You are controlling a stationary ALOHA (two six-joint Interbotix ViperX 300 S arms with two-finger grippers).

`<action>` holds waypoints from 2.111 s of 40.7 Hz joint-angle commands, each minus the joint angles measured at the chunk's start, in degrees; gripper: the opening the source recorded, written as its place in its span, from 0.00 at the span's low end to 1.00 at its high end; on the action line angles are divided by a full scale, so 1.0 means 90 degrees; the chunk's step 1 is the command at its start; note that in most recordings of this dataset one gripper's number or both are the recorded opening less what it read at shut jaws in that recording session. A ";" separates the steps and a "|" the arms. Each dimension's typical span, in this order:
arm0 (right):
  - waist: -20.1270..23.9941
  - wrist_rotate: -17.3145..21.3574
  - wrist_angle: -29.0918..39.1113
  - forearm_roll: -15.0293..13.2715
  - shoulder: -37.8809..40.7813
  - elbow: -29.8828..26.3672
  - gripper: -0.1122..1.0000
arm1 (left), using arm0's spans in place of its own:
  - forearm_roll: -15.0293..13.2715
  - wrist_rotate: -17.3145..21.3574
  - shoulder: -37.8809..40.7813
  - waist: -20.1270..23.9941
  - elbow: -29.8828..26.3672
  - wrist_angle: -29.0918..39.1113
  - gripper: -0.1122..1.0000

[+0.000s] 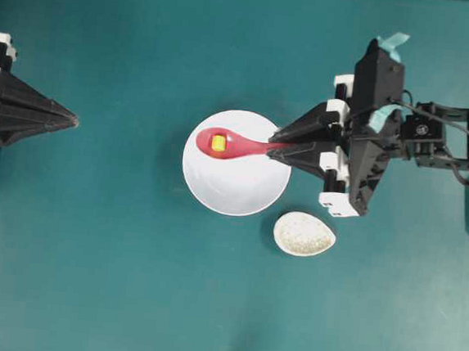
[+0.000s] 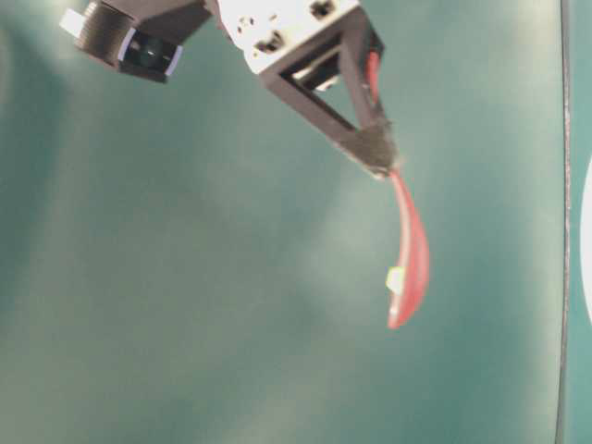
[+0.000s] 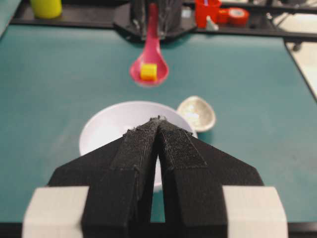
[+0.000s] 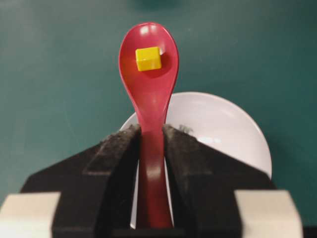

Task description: Scoop the yellow hexagonal prism block from the bowl with a spoon using the right arm.

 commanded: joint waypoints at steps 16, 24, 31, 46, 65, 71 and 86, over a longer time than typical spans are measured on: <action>-0.0098 0.0078 0.0000 -0.0029 -0.0312 -0.0146 0.31 | 0.0020 -0.0010 -0.0059 0.0000 -0.0176 0.0313 0.09; -0.0195 0.0068 0.0000 -0.0039 -0.0430 -0.0146 0.31 | 0.0020 -0.0010 -0.0068 0.0000 -0.0186 0.0332 0.09; -0.0342 0.0059 0.0107 -0.0039 -0.0586 -0.0166 0.31 | 0.0020 -0.0010 -0.0078 0.0000 -0.0186 0.0293 0.09; -0.0342 0.0029 0.0371 -0.0049 -0.0713 -0.0166 0.31 | 0.0020 -0.0020 -0.0371 0.0000 -0.0244 0.0332 0.09; -0.0342 0.0020 0.0361 -0.0059 -0.0713 -0.0215 0.31 | 0.0020 -0.0020 -0.0352 0.0000 -0.0244 0.0342 0.09; -0.0352 0.0020 0.0361 -0.0059 -0.0713 -0.0215 0.31 | 0.0020 -0.0020 -0.0361 0.0000 -0.0244 0.0371 0.09; -0.0371 0.0020 0.0361 -0.0059 -0.0713 -0.0283 0.31 | 0.0020 -0.0010 -0.0322 0.0000 -0.0234 0.0479 0.09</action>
